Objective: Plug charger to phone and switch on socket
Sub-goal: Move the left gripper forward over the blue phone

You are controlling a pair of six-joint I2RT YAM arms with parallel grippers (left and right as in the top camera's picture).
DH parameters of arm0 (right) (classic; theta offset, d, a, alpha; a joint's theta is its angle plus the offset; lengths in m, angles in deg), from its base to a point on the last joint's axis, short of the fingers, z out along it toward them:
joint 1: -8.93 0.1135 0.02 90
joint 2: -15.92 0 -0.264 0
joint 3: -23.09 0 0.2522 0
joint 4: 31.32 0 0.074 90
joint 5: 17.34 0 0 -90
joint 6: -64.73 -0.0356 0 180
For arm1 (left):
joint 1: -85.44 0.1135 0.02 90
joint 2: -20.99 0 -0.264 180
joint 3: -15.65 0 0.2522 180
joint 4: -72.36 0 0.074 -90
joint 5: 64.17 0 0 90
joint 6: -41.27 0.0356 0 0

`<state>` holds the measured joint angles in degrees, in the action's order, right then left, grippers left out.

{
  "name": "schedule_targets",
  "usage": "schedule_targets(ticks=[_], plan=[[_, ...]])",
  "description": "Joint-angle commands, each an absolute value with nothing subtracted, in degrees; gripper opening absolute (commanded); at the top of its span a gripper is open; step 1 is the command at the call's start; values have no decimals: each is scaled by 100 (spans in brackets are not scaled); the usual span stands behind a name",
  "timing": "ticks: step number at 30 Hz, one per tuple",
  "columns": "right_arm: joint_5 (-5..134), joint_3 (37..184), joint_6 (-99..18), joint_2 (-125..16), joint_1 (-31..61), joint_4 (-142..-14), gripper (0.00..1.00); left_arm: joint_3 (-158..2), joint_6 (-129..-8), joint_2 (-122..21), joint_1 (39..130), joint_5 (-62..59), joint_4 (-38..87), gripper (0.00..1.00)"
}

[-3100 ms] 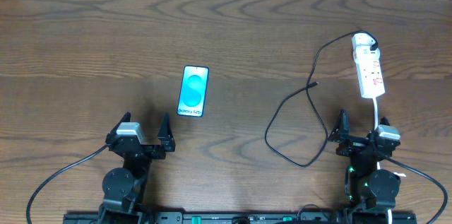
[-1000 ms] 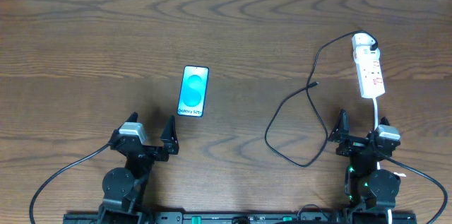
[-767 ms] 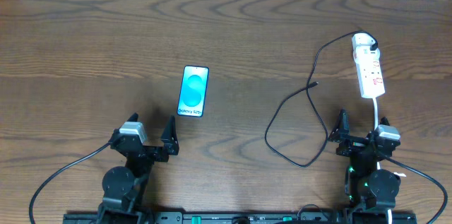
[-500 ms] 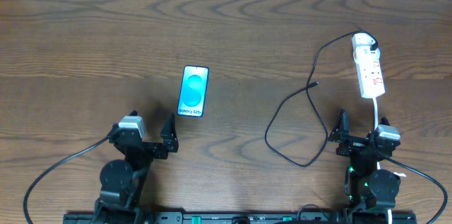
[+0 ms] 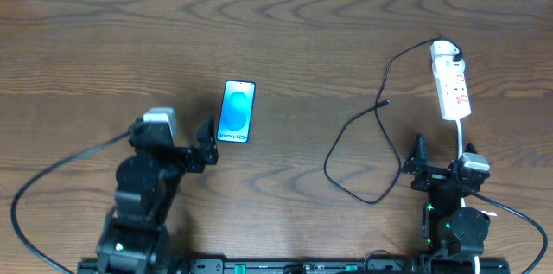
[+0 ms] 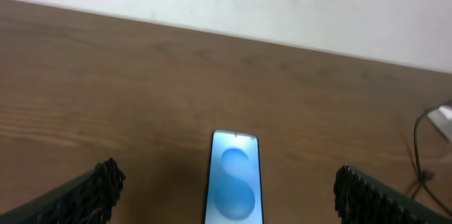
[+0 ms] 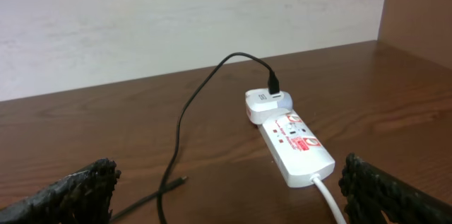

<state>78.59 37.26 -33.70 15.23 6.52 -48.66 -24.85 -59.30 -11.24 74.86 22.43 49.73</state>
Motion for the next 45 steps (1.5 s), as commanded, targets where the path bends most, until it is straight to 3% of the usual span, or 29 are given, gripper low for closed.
schedule_targets(ticks=[1,13,18,23,35,45], plan=[[7829,3715,-3289,1539,689,-4877,99,-3409,-5973,-1642,7503,2173,4412,98],[7829,3715,-3289,1539,689,-4879,99,-6002,-5956,-3591,7496,2101,2250,98],[7829,3715,-3289,1539,689,-4879,99,-6246,-5866,-3838,7499,945,2272,98],[7829,3715,-3289,1539,689,-4879,99,-6242,-5871,-3915,7499,576,2195,98],[7829,3715,-3289,1539,689,-4879,99,-6340,-6000,-4037,7496,569,2184,98],[7829,3715,-3289,1539,689,-4879,99,-7593,-5997,-5366,7499,1100,1415,98]])
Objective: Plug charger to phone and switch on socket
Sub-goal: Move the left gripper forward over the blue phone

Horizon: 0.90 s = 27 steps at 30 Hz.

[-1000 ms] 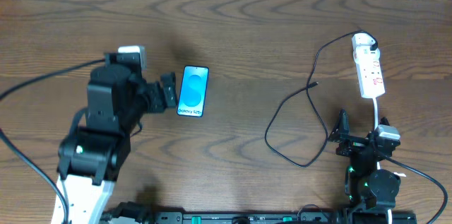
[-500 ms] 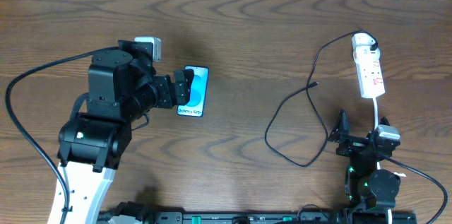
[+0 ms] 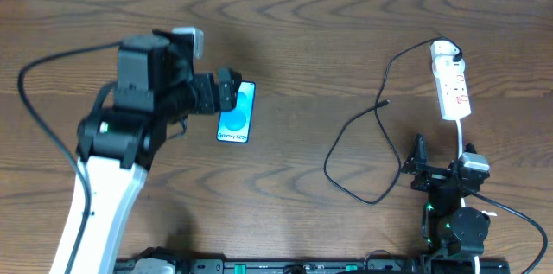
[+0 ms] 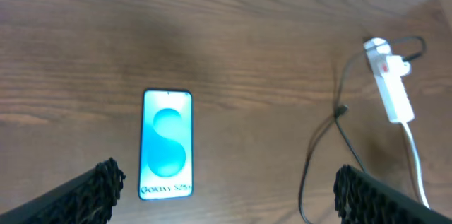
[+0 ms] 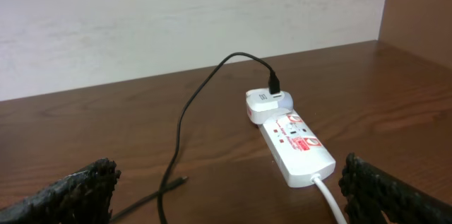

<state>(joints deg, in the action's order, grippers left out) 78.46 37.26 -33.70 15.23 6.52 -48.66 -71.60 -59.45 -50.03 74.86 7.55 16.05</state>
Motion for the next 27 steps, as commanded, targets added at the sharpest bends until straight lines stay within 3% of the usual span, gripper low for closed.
schedule_targets(ticks=[1,13,27], plan=[[7829,3715,-3289,1539,689,-4879,99,-7715,-5997,-5506,7496,1192,1295,98],[7829,3715,-3289,1539,689,-4879,99,-7934,-5995,-6772,7431,1310,687,98],[7829,3715,-3289,1539,689,-4877,99,-7934,-6321,-8192,6799,2267,963,98]])
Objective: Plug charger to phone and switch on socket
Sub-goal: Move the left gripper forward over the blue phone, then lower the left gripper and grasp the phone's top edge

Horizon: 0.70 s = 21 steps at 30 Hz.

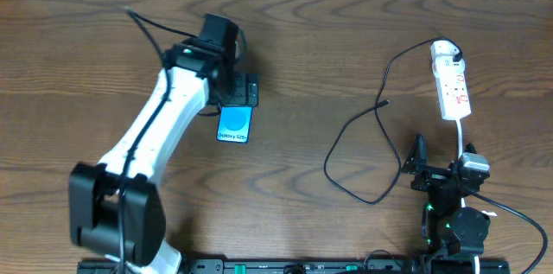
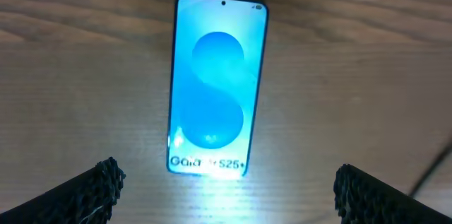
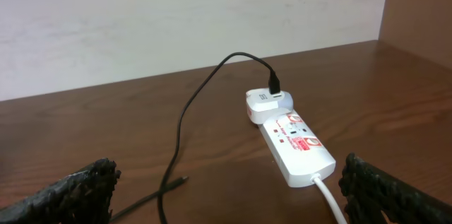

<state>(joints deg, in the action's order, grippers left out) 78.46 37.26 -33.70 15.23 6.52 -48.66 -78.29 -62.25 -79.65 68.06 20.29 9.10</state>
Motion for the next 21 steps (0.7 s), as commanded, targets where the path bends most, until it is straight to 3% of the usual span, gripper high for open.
schedule_targets(ticks=[1,21], plan=[[7829,3715,-3289,1539,689,-4879,99,-7934,-6321,-8288,6799,2267,1004,98],[7829,3715,-3289,1539,689,-4879,99,-7879,-5923,-9156,6799,2307,1461,98]])
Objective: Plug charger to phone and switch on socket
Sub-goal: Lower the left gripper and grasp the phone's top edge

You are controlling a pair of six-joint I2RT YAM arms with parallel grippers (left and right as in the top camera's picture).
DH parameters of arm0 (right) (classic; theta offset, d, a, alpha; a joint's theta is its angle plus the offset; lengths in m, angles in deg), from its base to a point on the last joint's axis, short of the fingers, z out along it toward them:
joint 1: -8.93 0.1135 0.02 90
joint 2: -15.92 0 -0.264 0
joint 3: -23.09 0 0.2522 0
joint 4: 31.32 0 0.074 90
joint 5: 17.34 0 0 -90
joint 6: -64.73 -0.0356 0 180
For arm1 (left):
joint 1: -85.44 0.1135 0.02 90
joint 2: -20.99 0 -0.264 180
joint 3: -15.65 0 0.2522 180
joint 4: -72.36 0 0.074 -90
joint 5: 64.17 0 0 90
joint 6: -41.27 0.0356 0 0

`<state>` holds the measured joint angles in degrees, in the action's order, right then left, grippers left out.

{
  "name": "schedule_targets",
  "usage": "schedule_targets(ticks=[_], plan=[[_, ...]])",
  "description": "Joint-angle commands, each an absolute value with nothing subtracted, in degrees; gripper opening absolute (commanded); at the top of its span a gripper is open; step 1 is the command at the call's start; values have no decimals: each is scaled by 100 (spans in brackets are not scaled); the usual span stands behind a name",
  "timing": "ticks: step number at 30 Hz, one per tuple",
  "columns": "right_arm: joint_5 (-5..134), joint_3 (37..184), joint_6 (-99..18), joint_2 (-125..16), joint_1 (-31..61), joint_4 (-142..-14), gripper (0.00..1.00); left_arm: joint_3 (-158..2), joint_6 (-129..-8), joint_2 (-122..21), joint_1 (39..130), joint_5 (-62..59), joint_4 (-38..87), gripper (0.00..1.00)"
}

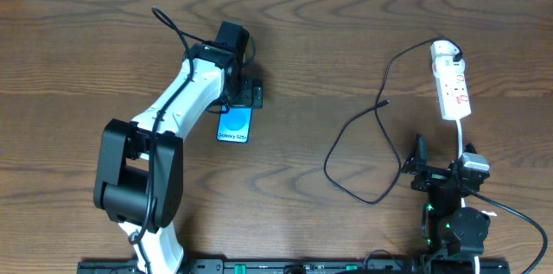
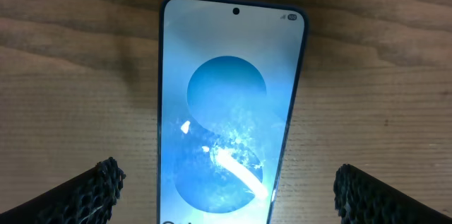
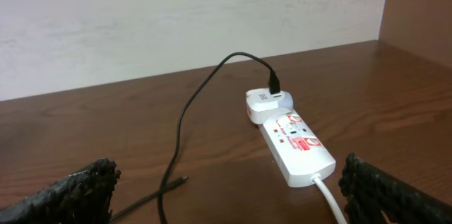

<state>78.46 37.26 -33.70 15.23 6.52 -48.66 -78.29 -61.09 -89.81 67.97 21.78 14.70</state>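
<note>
The phone [image 1: 235, 124], its screen lit blue, lies flat on the wooden table left of centre. My left gripper [image 1: 239, 93] hangs open over its far end, pointing down. In the left wrist view the phone [image 2: 229, 104] fills the space between the two fingertips [image 2: 99, 192], which stand apart on either side without touching it. The black charger cable [image 1: 354, 136] loops on the right, with its free plug [image 3: 182, 180] lying on the table. The white charger [image 3: 265, 104] sits in the power strip [image 3: 296, 146]. My right gripper [image 1: 416, 168] rests open near the front edge.
The white power strip [image 1: 451, 84] lies at the far right, and its white cord [image 1: 460, 136] runs down towards my right arm. A pale wall lies beyond the table's far edge. Bare wood separates the phone from the cable loop.
My left gripper has come down closer to the phone, which now looks much larger between the open fingers. The right arm, cable and power strip have not moved.
My left gripper first sat low at the near side of the phone, open. It then stood high to the left of the phone, then above its far end, and is now lower over it. The right arm stayed still throughout.
</note>
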Motion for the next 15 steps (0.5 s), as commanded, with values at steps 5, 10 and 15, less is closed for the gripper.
schedule_targets(ticks=[5,10,15], plan=[[7829,3715,-3289,1539,689,-4877,99,-7879,-5753,-9248,6799,2399,1470,98],[7829,3715,-3289,1539,689,-4879,99,-7879,-5622,-9353,6799,2396,1485,98],[7829,3715,-3289,1539,689,-4879,99,-7879,-5622,-9484,6799,2392,1483,98]])
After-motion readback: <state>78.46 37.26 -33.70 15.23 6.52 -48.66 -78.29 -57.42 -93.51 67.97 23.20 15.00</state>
